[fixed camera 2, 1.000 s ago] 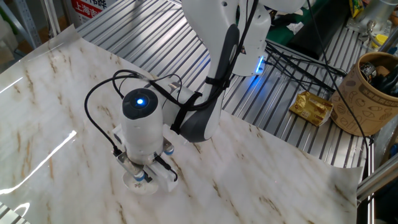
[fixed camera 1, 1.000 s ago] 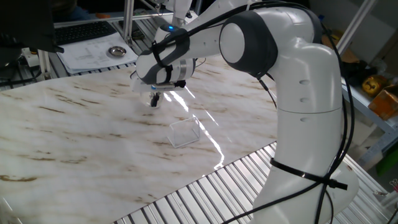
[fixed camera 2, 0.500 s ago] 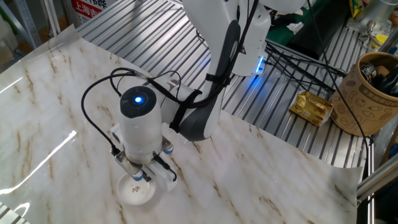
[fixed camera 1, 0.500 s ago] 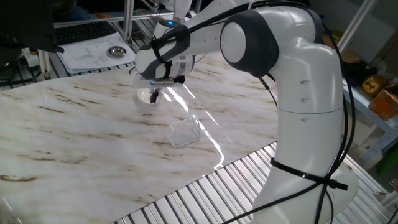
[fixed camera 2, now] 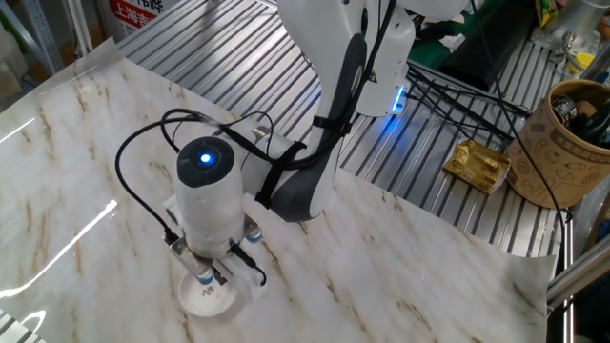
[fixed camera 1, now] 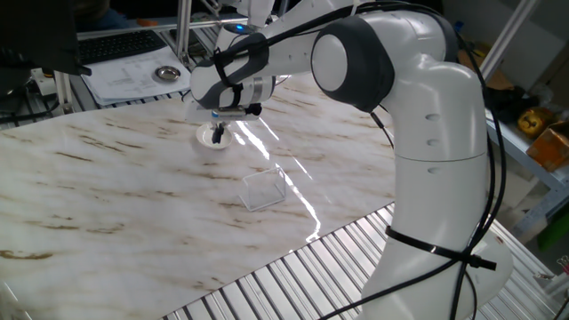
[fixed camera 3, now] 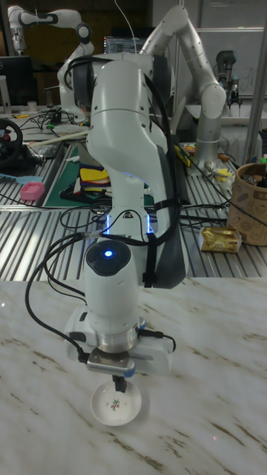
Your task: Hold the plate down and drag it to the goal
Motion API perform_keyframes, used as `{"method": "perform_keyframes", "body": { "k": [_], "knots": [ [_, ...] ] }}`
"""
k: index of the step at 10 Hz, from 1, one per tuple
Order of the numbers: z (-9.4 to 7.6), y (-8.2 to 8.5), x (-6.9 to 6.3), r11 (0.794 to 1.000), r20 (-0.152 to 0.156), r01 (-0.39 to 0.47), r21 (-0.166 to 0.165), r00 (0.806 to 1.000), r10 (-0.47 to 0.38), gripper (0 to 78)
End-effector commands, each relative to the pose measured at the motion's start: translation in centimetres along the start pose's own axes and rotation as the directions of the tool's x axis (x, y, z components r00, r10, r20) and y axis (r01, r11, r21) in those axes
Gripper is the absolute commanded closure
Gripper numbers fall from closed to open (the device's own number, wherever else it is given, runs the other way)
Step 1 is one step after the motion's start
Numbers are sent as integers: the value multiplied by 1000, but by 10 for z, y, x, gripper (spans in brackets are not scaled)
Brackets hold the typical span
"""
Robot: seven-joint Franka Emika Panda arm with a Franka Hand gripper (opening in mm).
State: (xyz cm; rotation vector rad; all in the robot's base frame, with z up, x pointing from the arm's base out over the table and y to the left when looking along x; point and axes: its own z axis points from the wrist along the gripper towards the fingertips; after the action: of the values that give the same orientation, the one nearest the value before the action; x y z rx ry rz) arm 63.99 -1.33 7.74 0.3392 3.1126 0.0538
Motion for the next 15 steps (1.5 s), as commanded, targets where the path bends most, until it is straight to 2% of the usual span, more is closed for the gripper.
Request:
{"method": "perform_keyframes", "body": {
  "k": [1,6,10,15],
  "knots": [
    [-16,9,-32,1000,6,0,6,1000,0,776],
    [-31,12,-68,1000,8,13,10,1000,-13,776],
    [-32,13,-83,1000,9,18,8,1000,-18,776],
    [-19,16,-93,1000,14,19,0,1000,-19,776]
  ]
}}
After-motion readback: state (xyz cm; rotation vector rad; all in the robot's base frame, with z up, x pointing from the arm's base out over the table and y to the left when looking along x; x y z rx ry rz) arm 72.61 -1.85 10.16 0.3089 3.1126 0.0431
